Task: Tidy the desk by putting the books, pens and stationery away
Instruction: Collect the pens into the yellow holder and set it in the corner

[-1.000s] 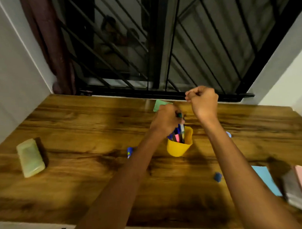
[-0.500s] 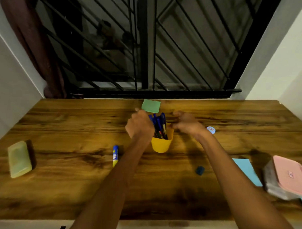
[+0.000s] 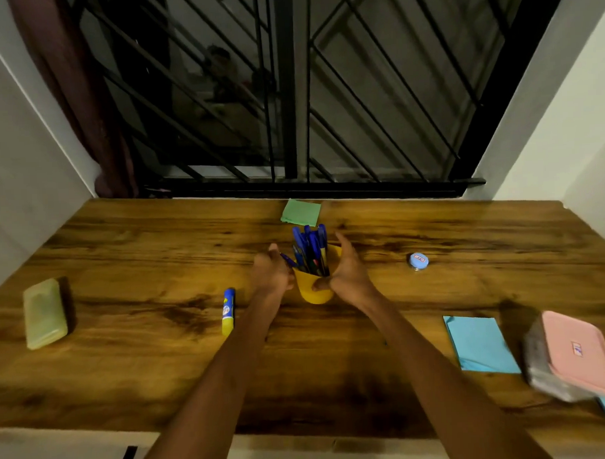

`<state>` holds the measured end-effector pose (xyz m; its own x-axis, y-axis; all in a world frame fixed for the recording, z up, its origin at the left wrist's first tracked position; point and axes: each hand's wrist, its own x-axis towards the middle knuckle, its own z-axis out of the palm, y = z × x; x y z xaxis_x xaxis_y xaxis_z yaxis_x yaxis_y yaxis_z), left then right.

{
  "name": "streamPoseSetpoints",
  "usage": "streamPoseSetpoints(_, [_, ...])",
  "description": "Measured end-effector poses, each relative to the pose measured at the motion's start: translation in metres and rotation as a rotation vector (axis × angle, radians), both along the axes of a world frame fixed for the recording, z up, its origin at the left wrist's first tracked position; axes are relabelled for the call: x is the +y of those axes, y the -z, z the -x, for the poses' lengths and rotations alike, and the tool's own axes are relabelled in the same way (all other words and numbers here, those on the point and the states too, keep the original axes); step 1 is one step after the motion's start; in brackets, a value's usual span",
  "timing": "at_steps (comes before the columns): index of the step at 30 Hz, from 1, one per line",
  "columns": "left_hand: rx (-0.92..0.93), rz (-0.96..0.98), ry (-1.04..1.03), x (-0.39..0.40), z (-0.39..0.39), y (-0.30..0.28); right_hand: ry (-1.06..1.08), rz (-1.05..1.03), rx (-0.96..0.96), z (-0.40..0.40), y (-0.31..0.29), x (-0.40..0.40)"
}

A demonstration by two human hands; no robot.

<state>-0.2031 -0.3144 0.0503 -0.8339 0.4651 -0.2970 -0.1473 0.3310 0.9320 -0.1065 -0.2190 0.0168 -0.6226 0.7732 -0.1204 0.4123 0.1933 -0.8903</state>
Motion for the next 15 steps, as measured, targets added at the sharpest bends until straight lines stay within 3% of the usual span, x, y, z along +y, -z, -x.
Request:
streamPoseSetpoints(5, [0.015,-0.062,-0.03,0.0,-0.002,0.008,0.08,0.081,0.093,0.003,0.025,-0.005])
streamPoseSetpoints(15, [0.049,-0.16,0.094,0.053,-0.013,-0.002,0.357,-0.068,0.343,-0.022,0.016,0.018])
